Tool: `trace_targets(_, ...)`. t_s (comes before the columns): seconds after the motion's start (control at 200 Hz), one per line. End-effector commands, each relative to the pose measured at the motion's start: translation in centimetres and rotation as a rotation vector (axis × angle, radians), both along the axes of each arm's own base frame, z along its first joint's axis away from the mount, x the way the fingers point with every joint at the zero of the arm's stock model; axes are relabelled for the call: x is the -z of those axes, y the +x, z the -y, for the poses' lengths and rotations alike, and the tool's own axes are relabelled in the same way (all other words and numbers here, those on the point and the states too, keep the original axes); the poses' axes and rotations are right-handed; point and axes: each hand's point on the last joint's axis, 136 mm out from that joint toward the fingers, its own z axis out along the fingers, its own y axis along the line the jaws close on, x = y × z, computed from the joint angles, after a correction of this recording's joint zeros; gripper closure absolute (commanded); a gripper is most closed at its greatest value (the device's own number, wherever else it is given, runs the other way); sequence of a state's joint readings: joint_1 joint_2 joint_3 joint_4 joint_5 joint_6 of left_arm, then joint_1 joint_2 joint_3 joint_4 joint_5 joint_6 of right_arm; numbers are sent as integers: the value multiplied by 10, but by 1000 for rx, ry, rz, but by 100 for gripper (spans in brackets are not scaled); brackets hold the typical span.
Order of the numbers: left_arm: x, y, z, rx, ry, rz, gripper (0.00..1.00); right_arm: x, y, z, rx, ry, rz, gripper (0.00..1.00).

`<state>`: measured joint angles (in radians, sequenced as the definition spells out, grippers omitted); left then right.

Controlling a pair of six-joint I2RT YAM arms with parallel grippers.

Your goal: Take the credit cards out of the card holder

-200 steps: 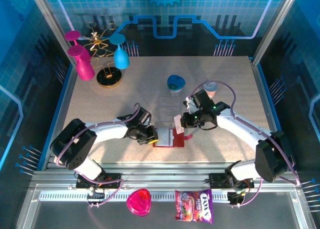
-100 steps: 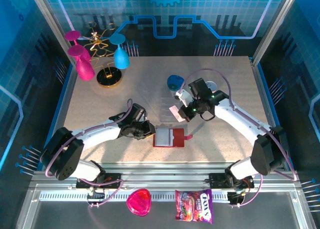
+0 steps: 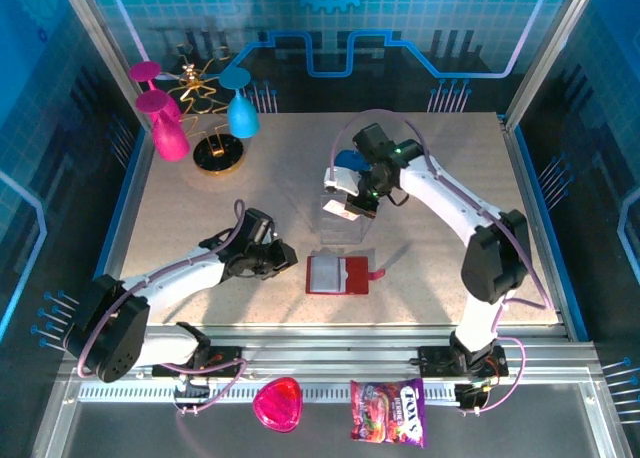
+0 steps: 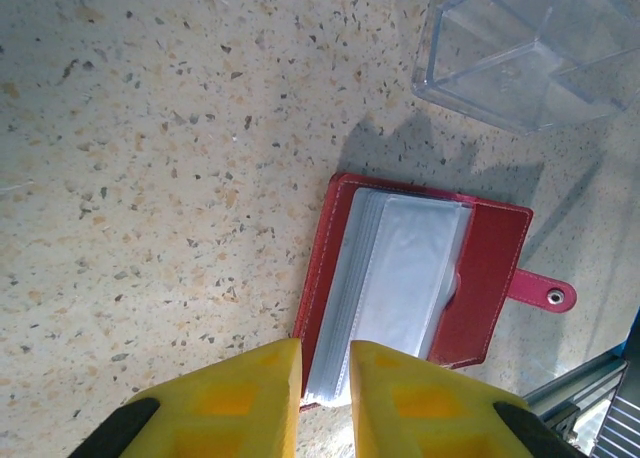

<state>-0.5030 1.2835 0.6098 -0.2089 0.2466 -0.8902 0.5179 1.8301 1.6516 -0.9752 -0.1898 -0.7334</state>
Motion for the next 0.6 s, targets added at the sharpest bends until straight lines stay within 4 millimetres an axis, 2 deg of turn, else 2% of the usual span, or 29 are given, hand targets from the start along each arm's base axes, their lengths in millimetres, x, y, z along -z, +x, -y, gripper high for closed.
trace_targets(0.0, 5, -5, -9, -14, 21, -11, 80, 10, -14, 6, -113, -97, -78, 100)
trace_targets(0.32, 0, -5, -12, -31, 10, 8, 81, 34, -11, 1, -172, -161, -232, 100)
trace_targets(0.595, -1, -8, -15, -39, 14, 10, 81, 55, -3, -3, -181, -195, -276, 100)
